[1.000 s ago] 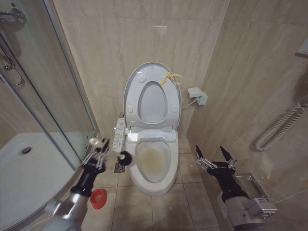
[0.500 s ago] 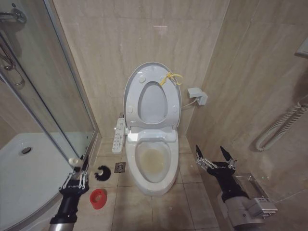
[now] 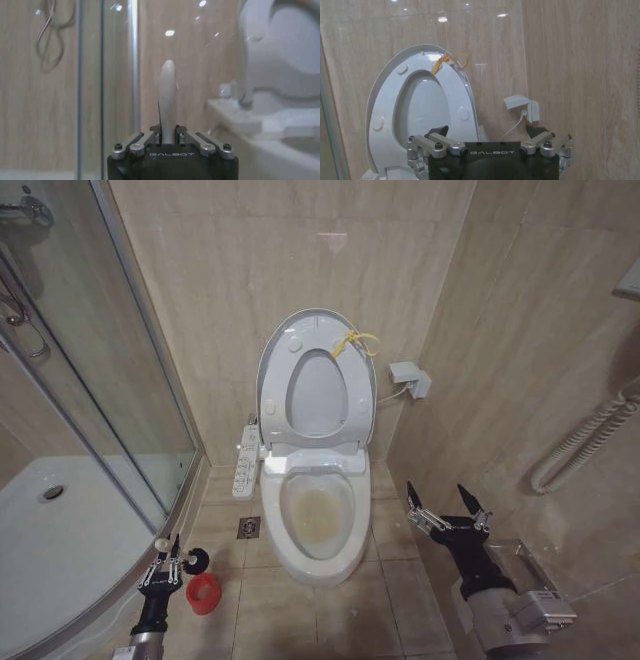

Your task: Open the toilet lid, clean the toilet bowl with a toilet brush, close the toilet lid, and flush.

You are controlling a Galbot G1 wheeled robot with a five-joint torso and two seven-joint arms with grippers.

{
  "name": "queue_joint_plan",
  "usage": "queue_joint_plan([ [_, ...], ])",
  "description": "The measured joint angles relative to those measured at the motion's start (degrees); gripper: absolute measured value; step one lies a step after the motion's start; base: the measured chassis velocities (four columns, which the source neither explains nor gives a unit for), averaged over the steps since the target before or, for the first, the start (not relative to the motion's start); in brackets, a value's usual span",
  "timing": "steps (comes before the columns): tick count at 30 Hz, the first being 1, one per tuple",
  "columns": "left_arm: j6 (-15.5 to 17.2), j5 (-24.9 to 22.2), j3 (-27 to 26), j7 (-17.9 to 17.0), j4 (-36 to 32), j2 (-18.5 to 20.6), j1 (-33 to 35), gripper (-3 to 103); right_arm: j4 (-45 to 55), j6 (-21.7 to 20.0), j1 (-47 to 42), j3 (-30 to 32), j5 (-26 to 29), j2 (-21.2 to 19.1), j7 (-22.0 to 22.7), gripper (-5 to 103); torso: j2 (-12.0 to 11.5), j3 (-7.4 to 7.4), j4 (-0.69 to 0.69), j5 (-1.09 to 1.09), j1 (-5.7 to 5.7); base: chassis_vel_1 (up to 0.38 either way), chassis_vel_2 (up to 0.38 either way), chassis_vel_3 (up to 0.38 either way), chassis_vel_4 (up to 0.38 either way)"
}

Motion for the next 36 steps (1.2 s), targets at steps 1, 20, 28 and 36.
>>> queue_joint_plan([
  [1,-0.26,-1.95,0.66,0.71,2.34,0.21,-1.22,17,0.00,0.00,0.00,0.00,0.00,-0.01,0.00,100,0.00,0.00,0.00,0.00,0.00,0.000,0.000,0.000,0.000],
  [20,-0.32,-16.94,6.59,6.71,21.50,0.98,-11.41,17,0.00,0.00,0.00,0.00,0.00,0.00,0.00,100,0.00,0.00,0.00,-0.01,0.00,0.000,0.000,0.000,0.000],
  [28,-0.26,-17.67,7.56,7.36,25.00,0.90,-13.76,17,0.00,0.00,0.00,0.00,0.00,0.00,0.00,100,0.00,-0.01,-0.01,0.01,0.00,0.000,0.000,0.000,0.000],
  [36,-0.21,-15.85,8.52,7.49,28.10,0.49,-14.97,17,0.00,0.00,0.00,0.00,0.00,0.00,0.00,100,0.00,-0.01,-0.01,0.00,0.00,0.000,0.000,0.000,0.000],
])
